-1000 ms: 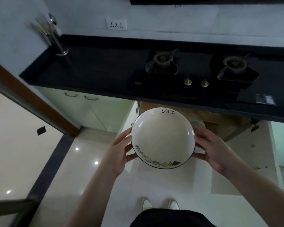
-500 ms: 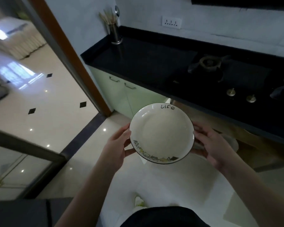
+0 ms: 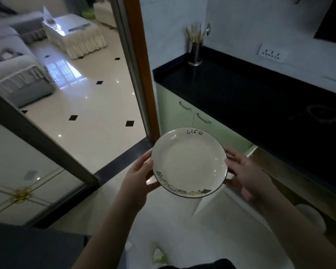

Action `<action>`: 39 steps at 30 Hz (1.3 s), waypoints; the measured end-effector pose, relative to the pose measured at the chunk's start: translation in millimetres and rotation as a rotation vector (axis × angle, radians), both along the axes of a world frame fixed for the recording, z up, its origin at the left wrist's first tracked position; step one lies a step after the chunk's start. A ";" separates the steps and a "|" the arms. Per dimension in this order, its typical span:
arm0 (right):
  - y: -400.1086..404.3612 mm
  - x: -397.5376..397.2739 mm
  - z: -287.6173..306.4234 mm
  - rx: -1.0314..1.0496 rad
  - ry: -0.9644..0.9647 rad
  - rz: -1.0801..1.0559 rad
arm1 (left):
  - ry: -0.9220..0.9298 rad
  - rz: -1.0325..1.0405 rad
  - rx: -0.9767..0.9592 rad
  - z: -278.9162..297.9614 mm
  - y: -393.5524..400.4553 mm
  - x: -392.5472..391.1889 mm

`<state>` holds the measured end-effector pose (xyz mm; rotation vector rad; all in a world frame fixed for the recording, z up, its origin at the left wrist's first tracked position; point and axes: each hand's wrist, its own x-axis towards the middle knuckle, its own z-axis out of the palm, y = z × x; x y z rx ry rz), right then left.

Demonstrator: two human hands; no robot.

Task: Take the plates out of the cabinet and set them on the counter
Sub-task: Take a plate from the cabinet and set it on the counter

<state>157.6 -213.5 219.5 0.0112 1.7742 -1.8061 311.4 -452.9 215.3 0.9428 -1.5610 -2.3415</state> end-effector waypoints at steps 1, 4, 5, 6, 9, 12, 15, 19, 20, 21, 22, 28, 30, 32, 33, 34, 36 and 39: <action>-16.5 -4.4 3.2 0.000 0.007 0.002 | 0.010 0.007 0.010 0.2 -15.3 -2.1; -59.7 -15.7 15.0 -0.003 0.028 0.027 | 0.014 0.028 0.012 0.4 -57.6 -9.8; -71.3 -19.0 18.3 -0.009 0.035 0.027 | 0.022 0.028 0.012 1.8 -69.6 -13.2; -81.5 -21.7 21.1 -0.015 0.040 0.022 | 0.030 0.024 0.013 3.7 -80.7 -17.3; -105.9 -28.2 25.0 -0.034 0.045 0.008 | 0.033 0.010 -0.004 9.3 -110.6 -31.2; -122.7 -38.2 23.2 -0.040 0.032 -0.007 | 0.023 -0.010 -0.017 10.6 -135.4 -50.6; -134.2 -57.9 18.8 -0.045 0.020 -0.032 | 0.020 -0.025 -0.022 5.2 -153.1 -77.8; -153.6 -101.2 12.8 -0.056 0.037 -0.027 | 0.010 -0.050 -0.017 -2.0 -173.5 -127.8; -159.7 -114.2 12.2 -0.059 0.039 -0.030 | 0.005 -0.053 -0.012 -1.4 -179.0 -140.3; -166.4 -127.8 12.4 -0.065 0.037 -0.035 | 0.005 -0.060 -0.004 1.0 -185.1 -152.6; -173.3 -141.8 13.4 -0.073 0.035 -0.041 | 0.006 -0.072 0.004 4.5 -192.0 -165.0; -207.3 -215.9 25.6 -0.081 0.046 -0.013 | 0.027 -0.106 -0.070 30.4 -227.0 -228.7; -216.1 -236.1 26.1 -0.066 0.046 -0.029 | 0.034 -0.103 -0.055 36.6 -232.2 -246.6; -224.3 -251.7 25.1 -0.052 0.039 -0.050 | 0.034 -0.097 -0.032 40.1 -237.4 -263.3; -228.1 -258.4 24.6 -0.049 0.036 -0.060 | 0.029 -0.094 -0.021 41.1 -240.8 -272.5; -231.2 -264.9 23.6 -0.047 0.035 -0.076 | 0.020 -0.092 -0.022 42.1 -244.5 -282.2; -237.7 -278.1 20.7 -0.049 0.023 -0.118 | -0.007 -0.105 -0.066 41.5 -253.3 -303.6; -254.0 -299.2 16.4 -0.049 0.012 -0.180 | -0.018 -0.130 -0.114 36.6 -271.4 -340.0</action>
